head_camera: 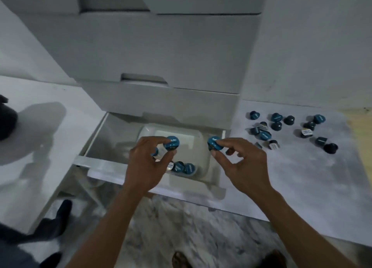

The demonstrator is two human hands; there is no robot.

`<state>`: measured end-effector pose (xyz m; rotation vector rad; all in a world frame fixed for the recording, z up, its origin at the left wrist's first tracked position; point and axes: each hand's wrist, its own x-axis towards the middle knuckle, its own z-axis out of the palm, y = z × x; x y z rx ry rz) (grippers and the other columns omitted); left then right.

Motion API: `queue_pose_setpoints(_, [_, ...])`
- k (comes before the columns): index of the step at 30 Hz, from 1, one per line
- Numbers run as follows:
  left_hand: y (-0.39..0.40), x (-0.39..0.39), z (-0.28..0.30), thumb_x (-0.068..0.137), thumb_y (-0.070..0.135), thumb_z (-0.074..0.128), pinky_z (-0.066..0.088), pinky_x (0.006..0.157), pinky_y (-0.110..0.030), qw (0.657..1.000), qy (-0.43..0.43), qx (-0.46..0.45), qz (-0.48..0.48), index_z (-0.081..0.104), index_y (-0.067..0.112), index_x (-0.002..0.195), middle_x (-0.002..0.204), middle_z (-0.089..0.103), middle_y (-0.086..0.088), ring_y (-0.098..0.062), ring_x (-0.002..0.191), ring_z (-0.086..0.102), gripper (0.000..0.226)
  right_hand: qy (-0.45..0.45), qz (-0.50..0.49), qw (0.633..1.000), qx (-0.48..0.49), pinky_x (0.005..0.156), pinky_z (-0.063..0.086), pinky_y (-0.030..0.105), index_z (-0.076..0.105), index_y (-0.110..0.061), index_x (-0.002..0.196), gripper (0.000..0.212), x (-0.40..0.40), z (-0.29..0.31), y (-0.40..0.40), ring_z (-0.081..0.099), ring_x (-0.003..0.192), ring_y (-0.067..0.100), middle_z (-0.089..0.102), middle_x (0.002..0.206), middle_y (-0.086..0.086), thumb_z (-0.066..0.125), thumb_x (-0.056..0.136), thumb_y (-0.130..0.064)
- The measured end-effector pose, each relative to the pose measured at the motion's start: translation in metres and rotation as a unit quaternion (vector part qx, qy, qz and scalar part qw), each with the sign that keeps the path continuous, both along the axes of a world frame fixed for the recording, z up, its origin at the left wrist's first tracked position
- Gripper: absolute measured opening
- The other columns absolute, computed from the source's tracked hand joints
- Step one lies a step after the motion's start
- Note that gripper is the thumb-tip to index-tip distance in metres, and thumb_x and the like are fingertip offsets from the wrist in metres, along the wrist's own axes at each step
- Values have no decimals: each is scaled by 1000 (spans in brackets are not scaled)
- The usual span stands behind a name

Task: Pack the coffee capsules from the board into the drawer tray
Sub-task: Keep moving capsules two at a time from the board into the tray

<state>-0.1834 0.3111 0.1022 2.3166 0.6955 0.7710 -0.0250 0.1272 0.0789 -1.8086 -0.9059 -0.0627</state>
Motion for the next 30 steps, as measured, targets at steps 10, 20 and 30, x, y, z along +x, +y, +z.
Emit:
queue_pose_setpoints(10, [114, 4, -29, 77, 29, 80, 40, 69, -21, 979, 199, -36, -39, 70, 28, 103, 98, 57, 4, -9, 81, 55, 28, 51, 52, 981, -182, 61, 49, 17, 75, -22, 100, 25, -11, -34, 95, 56, 64, 4, 70, 89, -6, 81, 76, -23])
queue_pose_setpoints(20, [145, 44, -83, 78, 30, 78, 38, 71, -21, 926, 340, -52, -154, 70, 30, 99, 101, 55, 0, -9, 85, 51, 23, 60, 159, 924, -343, 75, 48, 29, 71, -19, 113, 27, 12, -78, 145, 62, 89, 19, 69, 100, 4, 68, 86, -21])
queue_pose_setpoints(30, [160, 59, -111, 68, 33, 82, 54, 79, -35, 907, 348, -80, -222, 68, 34, 88, 90, 65, 2, -14, 86, 59, 24, 88, 173, 899, -392, 71, 46, 26, 72, -23, 111, 26, 13, -96, 165, 56, 80, 11, 69, 98, 1, 68, 86, -20])
